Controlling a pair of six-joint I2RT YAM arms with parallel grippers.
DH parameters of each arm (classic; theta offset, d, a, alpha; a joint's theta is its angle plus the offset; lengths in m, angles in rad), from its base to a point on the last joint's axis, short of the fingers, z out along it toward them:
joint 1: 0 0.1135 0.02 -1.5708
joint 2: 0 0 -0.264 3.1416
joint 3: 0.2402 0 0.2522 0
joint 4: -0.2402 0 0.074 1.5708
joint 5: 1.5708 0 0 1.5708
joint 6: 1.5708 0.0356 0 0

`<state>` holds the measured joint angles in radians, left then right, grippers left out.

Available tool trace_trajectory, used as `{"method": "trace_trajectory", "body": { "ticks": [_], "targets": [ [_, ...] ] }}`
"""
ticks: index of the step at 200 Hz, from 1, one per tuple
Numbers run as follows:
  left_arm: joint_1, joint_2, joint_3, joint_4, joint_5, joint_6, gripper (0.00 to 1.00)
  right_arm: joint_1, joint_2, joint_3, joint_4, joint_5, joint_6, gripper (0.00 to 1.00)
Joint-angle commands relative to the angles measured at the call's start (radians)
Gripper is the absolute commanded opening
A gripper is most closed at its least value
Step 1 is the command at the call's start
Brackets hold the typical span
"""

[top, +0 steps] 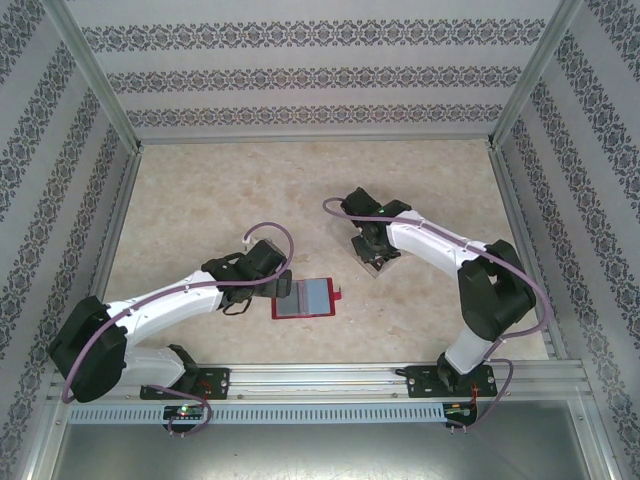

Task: Put the credit cards into the card holder

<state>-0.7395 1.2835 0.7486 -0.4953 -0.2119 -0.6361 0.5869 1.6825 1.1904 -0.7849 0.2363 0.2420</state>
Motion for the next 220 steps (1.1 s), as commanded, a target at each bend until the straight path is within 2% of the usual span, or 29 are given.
{"method": "trace_trajectory", "body": {
  "ticks": [1, 50, 109, 172, 220],
  "targets": [
    [0.01, -0.019, 0.008, -0.042, -0.022, -0.012, 1.0, 0.014, 0.025, 0.023, -0.015, 0.043, -0.023, 0.33],
    [0.015, -0.018, 0.005, -0.035, -0.018, -0.013, 1.0, 0.029, 0.062, 0.023, -0.01, 0.028, -0.024, 0.3],
    [0.017, -0.018, -0.001, -0.029, -0.015, -0.014, 1.0, 0.035, 0.049, 0.015, -0.011, 0.018, -0.02, 0.16],
    [0.017, -0.025, -0.004, -0.026, -0.014, -0.014, 1.0, 0.028, 0.077, 0.026, -0.01, 0.023, -0.033, 0.15],
    [0.018, -0.023, -0.006, -0.023, -0.012, -0.014, 1.0, 0.027, 0.086, 0.038, -0.016, 0.02, -0.055, 0.07]
  ]
}}
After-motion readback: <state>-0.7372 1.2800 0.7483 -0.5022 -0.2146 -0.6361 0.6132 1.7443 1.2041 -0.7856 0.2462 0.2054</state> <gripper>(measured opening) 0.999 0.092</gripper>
